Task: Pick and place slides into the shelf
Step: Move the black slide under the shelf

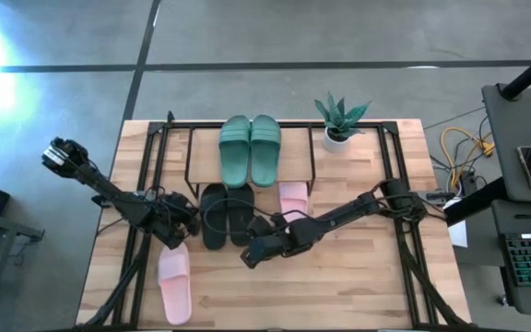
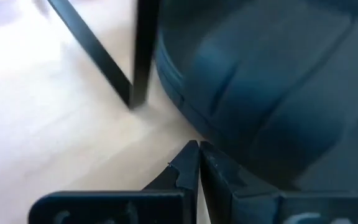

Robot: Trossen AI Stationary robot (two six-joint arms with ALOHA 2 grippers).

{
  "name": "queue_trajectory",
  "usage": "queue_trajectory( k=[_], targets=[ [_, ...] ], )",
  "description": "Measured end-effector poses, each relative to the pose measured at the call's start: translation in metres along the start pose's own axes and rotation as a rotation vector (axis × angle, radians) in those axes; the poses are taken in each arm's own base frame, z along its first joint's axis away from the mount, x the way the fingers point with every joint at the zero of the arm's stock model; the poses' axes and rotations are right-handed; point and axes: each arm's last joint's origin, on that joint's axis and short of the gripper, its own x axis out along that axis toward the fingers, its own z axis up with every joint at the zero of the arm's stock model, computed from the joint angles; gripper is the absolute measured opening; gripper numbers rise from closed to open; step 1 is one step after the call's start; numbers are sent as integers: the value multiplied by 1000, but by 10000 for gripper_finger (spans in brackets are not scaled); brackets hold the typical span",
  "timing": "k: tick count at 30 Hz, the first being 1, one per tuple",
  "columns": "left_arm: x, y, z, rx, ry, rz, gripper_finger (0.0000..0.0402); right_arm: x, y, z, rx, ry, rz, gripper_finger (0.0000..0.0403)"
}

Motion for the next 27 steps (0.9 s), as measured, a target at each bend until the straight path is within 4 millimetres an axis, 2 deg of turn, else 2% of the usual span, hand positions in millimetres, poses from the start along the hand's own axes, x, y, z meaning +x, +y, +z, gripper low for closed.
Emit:
queue_trajectory(
  k=[4, 8, 12, 16, 19, 23, 27],
  targets=[
    [-3, -4, 1, 43, 66, -25, 0, 0, -7, -5, -34, 50, -62, 9],
    [-15, -16, 13, 45, 71, -51, 0, -1, -12, -9, -60, 85, -109, 9],
    [-43, -43, 38, 57, 107, -209, 0, 3, -18, -6, -40, 88, -126, 9],
    [-77, -66, 67, 101, 97, -378, 0, 19, -34, 3, 15, 117, -166, 9],
    [-91, -64, 81, 149, 101, -337, 0, 26, -48, 9, 60, 131, -225, 9],
    [-100, -56, 88, 176, 151, -234, 0, 31, -64, 16, 64, 146, -305, 9],
    [-107, -57, 89, 185, 183, -248, 0, 38, -73, 24, -3, 140, -313, 9]
  ],
)
